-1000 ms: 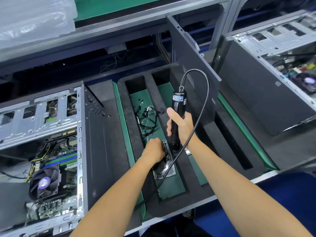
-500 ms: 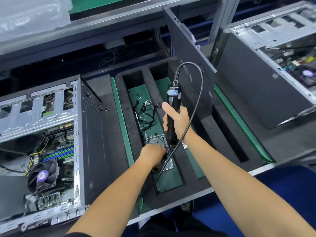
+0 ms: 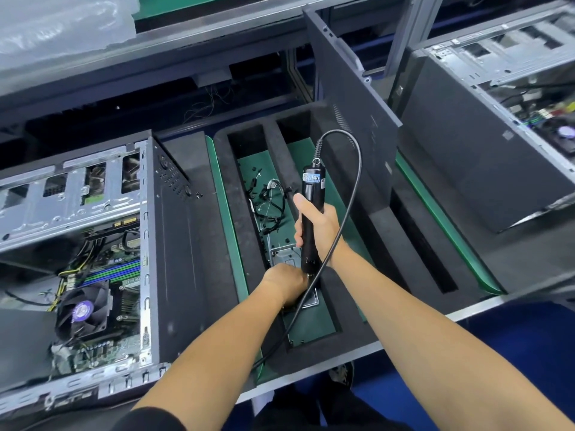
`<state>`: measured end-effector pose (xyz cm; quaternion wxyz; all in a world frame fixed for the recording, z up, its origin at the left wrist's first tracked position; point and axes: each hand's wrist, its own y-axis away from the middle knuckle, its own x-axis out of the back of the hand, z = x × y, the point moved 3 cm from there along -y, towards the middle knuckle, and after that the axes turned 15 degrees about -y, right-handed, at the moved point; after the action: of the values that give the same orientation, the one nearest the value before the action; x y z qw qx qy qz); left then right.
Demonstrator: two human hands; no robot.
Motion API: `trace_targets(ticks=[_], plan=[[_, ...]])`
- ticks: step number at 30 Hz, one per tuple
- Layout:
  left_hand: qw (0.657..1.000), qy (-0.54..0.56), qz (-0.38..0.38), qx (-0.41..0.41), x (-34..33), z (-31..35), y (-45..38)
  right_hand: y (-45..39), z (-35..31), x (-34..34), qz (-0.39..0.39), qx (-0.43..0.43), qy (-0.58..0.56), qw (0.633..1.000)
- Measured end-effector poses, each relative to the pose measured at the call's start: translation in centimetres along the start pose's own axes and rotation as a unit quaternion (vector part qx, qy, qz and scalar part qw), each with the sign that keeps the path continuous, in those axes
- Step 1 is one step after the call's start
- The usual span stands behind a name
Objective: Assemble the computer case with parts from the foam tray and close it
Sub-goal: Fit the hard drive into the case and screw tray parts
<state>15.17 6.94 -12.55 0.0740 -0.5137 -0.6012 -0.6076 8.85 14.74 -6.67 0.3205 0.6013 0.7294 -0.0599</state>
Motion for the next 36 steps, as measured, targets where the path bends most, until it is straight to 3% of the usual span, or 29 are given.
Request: trace_targets(ticks=[8, 14, 23, 26, 28, 36], plan=[[0.997, 0.076, -0.02, 0.021, 0.3, -0.3, 0.5, 0.1, 1.3, 0.7, 0.009, -0.039, -0.011, 0.999], [1.0, 0.023, -0.002, 0.002, 0.7, -0.5, 0.6, 0.1, 1.2, 0.7, 0.028, -0.05, -0.022, 0.998], [0.99, 0.124, 0.018, 0.071, 0.2, -0.8, 0.6, -0.2, 1.3, 1.3, 0.039, -0.054, -0.042, 0.997], [0.97, 0.201, 0.094, 0.104, 0.8, -1.5, 0.5, -0.2, 1.4, 1.4, 0.04, -0.058, -0.046, 0.996], [0.935, 0.292, 0.138, 0.145, 1.4, -2.4, 0.5, -0.3, 1.5, 1.4, 0.039, -0.054, -0.04, 0.997], [0.855, 0.458, 0.17, 0.176, 1.6, -3.8, 0.3, -0.5, 1.7, 1.4, 0.038, -0.055, -0.041, 0.997]])
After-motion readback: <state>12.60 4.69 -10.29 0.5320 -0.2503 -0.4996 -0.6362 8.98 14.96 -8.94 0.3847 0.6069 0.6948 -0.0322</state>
